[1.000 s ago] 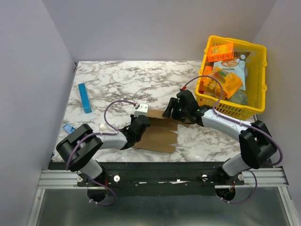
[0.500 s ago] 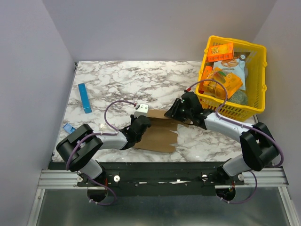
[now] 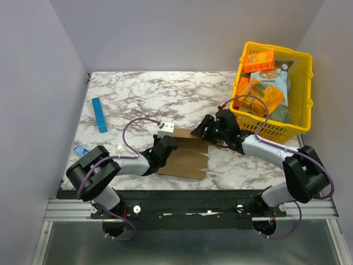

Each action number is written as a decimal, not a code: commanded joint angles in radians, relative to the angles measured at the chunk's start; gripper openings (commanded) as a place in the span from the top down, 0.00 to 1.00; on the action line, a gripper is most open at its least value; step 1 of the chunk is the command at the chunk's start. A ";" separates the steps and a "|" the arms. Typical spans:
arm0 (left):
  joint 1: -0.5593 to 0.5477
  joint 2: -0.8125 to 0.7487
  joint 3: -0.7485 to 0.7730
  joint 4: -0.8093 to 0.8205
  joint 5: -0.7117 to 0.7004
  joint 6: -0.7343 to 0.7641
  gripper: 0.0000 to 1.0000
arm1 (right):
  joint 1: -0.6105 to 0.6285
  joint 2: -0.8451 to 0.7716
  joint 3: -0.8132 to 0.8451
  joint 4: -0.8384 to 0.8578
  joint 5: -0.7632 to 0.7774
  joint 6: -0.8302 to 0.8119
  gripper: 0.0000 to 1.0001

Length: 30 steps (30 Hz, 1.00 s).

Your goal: Fold the paper box

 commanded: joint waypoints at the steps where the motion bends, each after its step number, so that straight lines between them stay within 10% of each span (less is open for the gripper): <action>1: -0.017 0.016 0.011 -0.046 -0.019 0.023 1.00 | 0.002 -0.122 -0.090 -0.011 0.035 -0.019 0.21; 12: -0.017 0.039 0.052 -0.092 0.015 0.023 1.00 | 0.004 -0.417 -0.418 0.075 0.106 -0.016 0.27; 30: -0.015 0.044 0.045 -0.084 0.040 0.006 1.00 | 0.004 -0.125 -0.349 0.173 0.178 0.004 0.35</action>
